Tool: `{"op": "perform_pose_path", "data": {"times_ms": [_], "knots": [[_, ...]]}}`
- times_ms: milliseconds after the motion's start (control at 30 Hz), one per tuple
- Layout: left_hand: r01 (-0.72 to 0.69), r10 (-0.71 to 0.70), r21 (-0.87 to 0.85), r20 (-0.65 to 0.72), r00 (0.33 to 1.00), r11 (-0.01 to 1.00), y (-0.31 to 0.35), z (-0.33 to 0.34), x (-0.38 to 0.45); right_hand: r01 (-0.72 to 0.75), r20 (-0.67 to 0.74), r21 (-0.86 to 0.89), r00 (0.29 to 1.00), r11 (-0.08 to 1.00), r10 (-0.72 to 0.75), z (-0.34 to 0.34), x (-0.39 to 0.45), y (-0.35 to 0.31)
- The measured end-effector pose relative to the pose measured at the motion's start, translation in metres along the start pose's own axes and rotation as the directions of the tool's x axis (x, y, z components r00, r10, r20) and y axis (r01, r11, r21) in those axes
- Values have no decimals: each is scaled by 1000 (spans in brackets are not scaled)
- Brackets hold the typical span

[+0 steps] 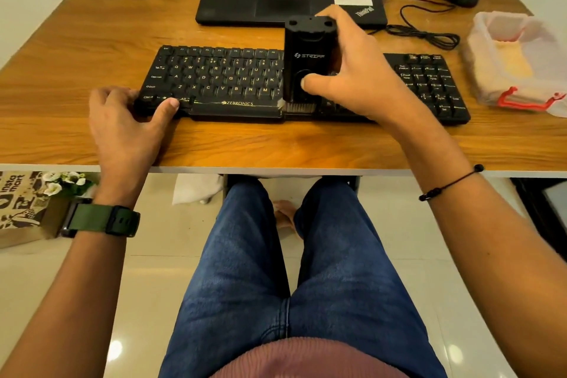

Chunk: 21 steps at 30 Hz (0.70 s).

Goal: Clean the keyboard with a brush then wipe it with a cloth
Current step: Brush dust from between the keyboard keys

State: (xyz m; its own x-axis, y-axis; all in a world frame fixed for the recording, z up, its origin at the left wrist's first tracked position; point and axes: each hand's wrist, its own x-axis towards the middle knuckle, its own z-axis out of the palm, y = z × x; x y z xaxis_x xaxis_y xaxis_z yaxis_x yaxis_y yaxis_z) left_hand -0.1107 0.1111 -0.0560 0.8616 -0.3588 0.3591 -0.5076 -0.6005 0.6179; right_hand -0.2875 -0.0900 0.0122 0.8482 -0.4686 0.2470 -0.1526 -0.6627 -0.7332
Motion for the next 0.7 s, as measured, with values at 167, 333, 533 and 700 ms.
{"op": "perform_pose_path", "data": {"times_ms": [167,333,533,700], "knots": [[-7,7,19,-15,1000,1000,2,-1,-1,-52,14,-130,998,990,54,-20,-10,3],[5,-5,-3,7,1000,1000,2,-2,-2,-137,-13,-129,991,982,136,-38,-20,7],[7,-7,-8,8,1000,1000,3,-2,-2,-170,-42,-216,985,961,165,-56,-25,4],[5,-5,-12,3,1000,1000,2,-2,-1,-148,-57,-245,989,958,138,-51,-23,3]]}}
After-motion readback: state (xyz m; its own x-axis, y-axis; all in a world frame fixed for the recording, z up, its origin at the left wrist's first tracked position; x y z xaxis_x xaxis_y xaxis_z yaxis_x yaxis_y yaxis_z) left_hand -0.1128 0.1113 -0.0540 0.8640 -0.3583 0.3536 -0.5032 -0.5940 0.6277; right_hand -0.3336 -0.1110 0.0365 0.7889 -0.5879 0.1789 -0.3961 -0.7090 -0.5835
